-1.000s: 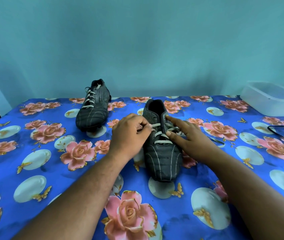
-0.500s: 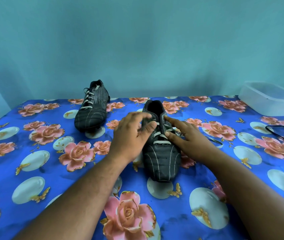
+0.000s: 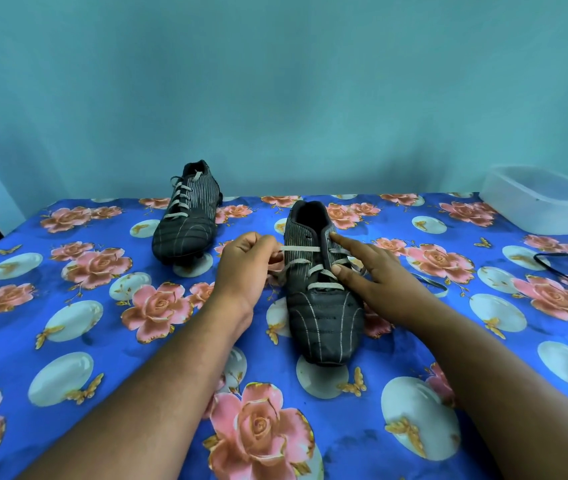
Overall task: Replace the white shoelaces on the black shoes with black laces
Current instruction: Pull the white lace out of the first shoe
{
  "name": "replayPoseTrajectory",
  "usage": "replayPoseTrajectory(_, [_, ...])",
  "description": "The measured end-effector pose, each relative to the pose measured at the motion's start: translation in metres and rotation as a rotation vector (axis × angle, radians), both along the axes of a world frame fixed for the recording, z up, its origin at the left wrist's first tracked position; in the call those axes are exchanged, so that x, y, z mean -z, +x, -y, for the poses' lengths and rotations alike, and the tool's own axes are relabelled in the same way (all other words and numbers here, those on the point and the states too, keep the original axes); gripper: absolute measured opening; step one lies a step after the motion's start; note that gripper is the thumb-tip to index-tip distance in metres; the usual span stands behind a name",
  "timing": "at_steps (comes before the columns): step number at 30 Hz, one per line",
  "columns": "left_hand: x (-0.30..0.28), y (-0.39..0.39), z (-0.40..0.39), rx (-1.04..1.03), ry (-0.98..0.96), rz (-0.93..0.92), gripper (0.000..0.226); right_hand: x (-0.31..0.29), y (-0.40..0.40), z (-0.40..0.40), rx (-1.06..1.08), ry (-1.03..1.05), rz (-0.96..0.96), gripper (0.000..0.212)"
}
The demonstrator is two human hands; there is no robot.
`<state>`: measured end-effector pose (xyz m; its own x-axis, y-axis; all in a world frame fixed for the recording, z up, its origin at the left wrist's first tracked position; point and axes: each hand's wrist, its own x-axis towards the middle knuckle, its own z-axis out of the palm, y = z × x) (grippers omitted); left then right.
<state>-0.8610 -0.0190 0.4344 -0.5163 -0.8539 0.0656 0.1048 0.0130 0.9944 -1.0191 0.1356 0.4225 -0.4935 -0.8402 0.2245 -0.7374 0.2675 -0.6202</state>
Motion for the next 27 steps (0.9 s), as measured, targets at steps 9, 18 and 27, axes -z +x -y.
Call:
replayPoseTrajectory(9, [0.014,-0.007,-0.003,-0.022,-0.875,0.231,0.027,0.0,-0.001,0.001,0.008,0.01,-0.012,0.058])
replayPoseTrajectory(18, [-0.002,0.004,0.002,0.109,-0.108,-0.005,0.026,0.0,0.0,0.0,-0.004,0.001,-0.003,0.058])
replayPoseTrajectory(27, [-0.001,0.003,-0.006,0.091,-0.288,0.024,0.03,0.006,-0.006,0.002,-0.009,-0.023,-0.002,0.059])
